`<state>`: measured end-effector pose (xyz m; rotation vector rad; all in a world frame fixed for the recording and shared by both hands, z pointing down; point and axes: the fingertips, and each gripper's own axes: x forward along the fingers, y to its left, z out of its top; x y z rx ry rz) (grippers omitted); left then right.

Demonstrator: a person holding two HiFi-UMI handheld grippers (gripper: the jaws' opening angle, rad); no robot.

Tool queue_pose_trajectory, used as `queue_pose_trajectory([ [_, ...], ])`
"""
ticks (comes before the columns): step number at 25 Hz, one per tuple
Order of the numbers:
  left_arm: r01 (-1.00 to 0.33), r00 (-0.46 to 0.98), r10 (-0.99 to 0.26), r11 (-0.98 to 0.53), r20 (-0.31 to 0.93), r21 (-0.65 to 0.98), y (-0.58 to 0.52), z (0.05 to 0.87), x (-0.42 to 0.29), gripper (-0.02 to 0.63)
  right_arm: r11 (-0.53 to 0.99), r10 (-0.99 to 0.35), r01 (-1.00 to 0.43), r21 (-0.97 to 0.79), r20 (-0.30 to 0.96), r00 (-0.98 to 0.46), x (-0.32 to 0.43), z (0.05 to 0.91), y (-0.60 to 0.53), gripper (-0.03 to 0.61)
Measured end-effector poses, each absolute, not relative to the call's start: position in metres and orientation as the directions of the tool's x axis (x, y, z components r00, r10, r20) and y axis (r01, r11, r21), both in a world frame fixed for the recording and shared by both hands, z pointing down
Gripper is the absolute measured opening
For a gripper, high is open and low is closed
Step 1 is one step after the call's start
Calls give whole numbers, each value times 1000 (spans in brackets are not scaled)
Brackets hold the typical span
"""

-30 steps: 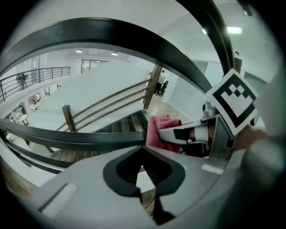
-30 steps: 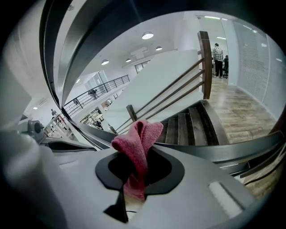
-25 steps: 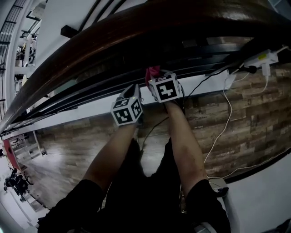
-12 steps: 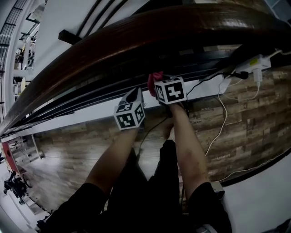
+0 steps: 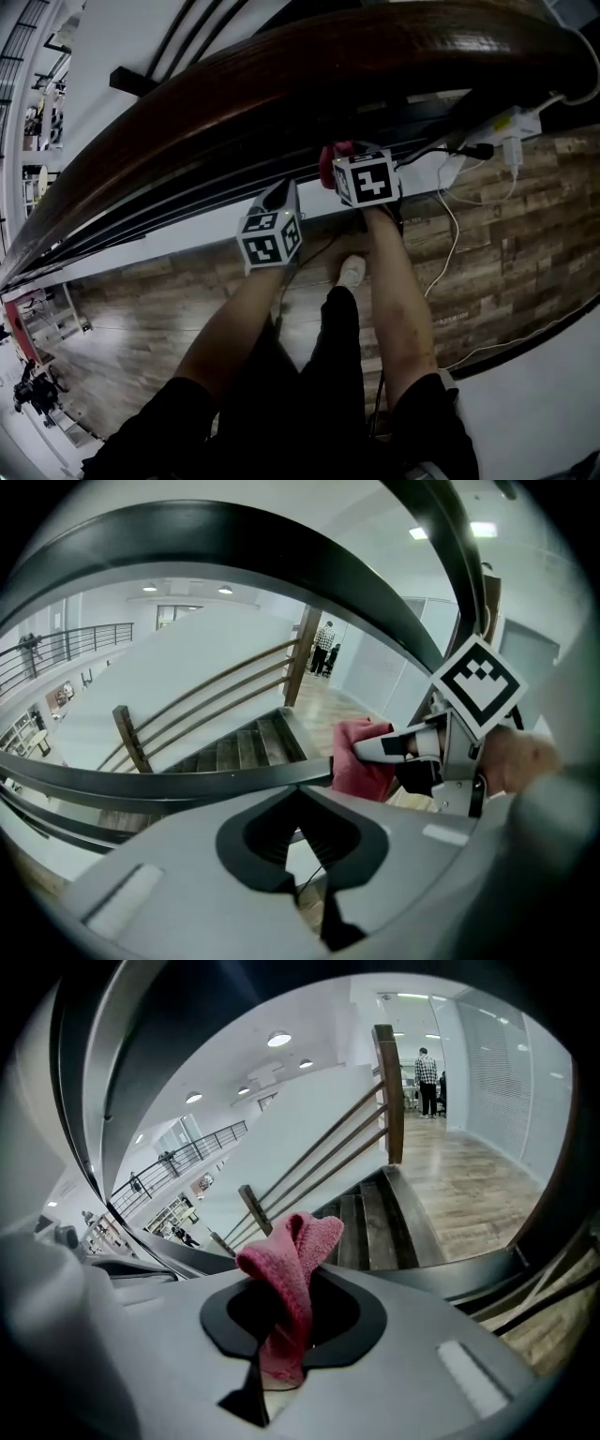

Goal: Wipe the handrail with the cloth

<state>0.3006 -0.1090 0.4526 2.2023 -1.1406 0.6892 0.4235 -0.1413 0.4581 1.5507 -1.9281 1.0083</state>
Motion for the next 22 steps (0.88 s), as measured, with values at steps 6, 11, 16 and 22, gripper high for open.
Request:
queue_pose_trajectory([
  [6, -829, 520, -543, -507, 660, 237, -110, 450, 326, -2, 108, -650, -974, -199, 727, -221, 440, 452, -139, 55],
  [11, -811, 534, -531, -541, 658, 222, -109, 448, 344, -2, 101, -672, -986, -132, 722, -166, 463, 450, -138, 55],
  [16, -792, 555, -516, -568, 652, 224, -108, 448, 366, -2, 95, -698, -995, -27, 711, -86, 488, 446, -136, 55],
  [22, -774, 576, -495, -586, 651, 240, -104, 451, 393, -2, 78, -715, -996, 51, 698, -21, 515, 444, -131, 55],
])
